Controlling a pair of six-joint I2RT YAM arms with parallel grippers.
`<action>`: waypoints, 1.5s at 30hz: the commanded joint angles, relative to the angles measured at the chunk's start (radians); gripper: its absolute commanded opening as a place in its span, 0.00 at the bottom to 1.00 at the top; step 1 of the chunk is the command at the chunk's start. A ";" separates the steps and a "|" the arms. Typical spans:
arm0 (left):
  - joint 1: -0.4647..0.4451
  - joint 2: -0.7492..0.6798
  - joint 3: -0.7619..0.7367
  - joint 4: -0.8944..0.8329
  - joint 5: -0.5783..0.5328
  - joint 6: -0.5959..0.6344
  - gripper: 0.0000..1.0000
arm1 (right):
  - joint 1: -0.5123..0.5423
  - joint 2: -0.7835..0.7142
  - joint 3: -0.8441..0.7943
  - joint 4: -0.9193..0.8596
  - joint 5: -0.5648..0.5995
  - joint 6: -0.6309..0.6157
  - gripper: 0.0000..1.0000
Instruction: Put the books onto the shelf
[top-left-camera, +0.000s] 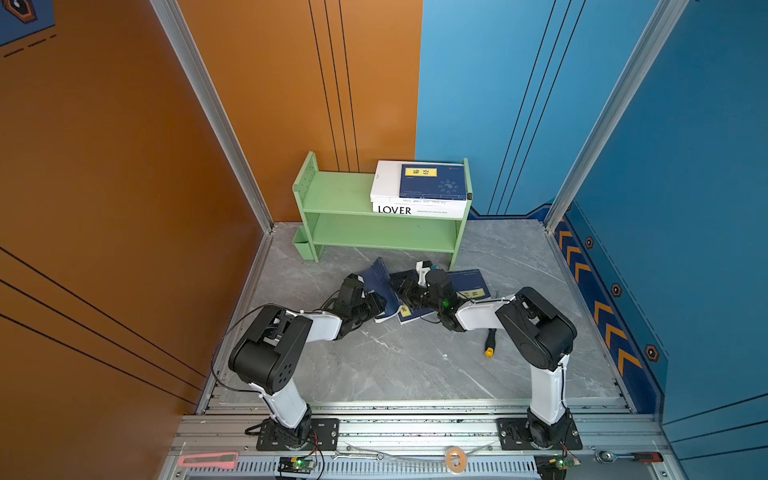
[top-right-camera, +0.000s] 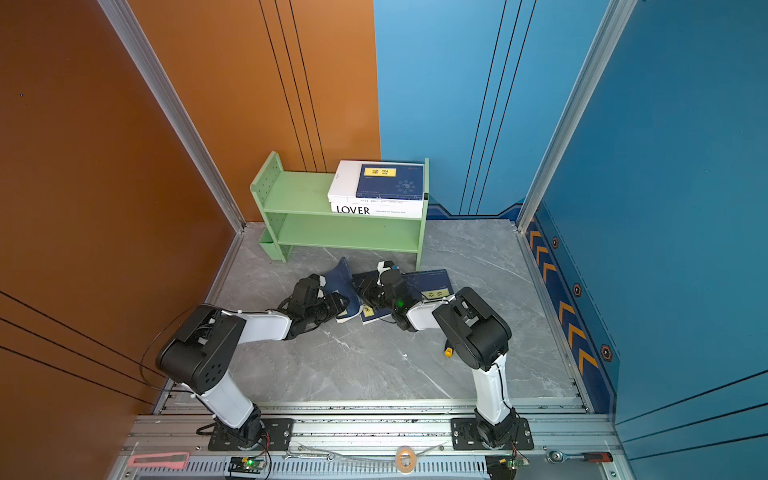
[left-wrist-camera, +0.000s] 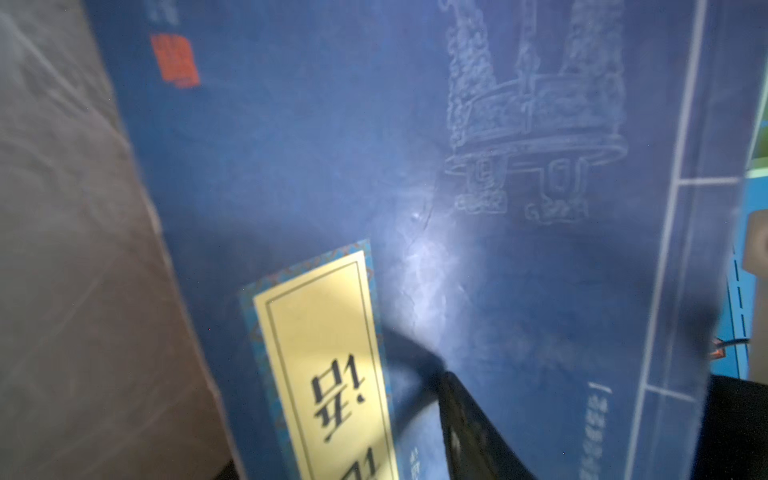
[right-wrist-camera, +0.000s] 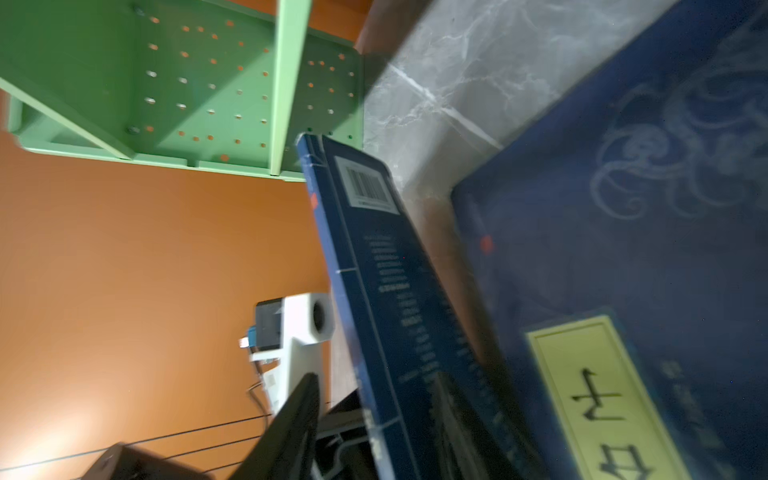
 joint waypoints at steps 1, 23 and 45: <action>-0.005 -0.044 -0.015 0.049 0.067 0.002 0.52 | 0.074 -0.043 0.054 -0.287 0.040 -0.150 0.52; 0.103 -0.233 -0.060 -0.048 0.051 0.018 0.58 | 0.089 -0.184 0.093 -0.509 0.090 -0.285 0.12; 0.489 -0.802 0.059 -0.331 0.228 0.040 0.81 | 0.239 -0.703 0.344 -0.622 0.333 -0.597 0.09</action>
